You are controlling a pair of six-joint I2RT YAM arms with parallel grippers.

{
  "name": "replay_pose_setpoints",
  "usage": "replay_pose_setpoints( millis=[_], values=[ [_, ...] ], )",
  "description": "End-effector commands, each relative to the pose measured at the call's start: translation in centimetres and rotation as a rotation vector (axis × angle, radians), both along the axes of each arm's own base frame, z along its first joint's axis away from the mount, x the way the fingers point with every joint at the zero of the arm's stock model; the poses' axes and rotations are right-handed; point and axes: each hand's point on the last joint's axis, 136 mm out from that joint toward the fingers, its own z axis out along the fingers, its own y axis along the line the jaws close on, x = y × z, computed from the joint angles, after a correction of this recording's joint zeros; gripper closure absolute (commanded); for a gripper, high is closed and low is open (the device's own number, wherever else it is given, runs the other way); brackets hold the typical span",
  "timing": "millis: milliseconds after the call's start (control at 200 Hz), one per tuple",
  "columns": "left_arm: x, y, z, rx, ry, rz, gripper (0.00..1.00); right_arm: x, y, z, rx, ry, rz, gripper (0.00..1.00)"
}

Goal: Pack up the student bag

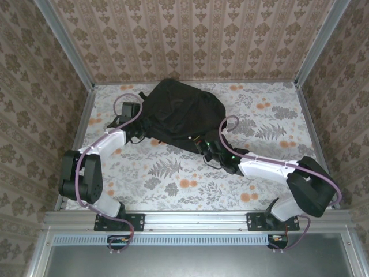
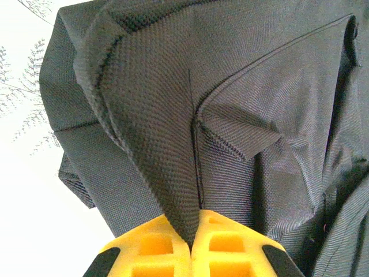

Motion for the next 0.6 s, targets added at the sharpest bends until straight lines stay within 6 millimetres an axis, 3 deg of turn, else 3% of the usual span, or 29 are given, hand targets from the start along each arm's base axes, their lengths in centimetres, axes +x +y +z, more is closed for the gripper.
replay_pose_setpoints(
  millis=[0, 340, 595],
  values=[
    [0.5, 2.6, 0.9, 0.064, -0.04, 0.074, 1.0, -0.6, -3.0, 0.5, -0.079, -0.012, -0.036, 1.0],
    [0.6, 2.4, 0.8, 0.063, -0.033, 0.068, 1.0, -0.2, -9.0, 1.8, -0.197, -0.021, -0.076, 1.0],
    [2.0, 0.3, 1.9, 0.099, -0.055, -0.031, 1.0, -0.4, -8.2, 2.1, -0.231, -0.02, 0.055, 1.0]
  ],
)
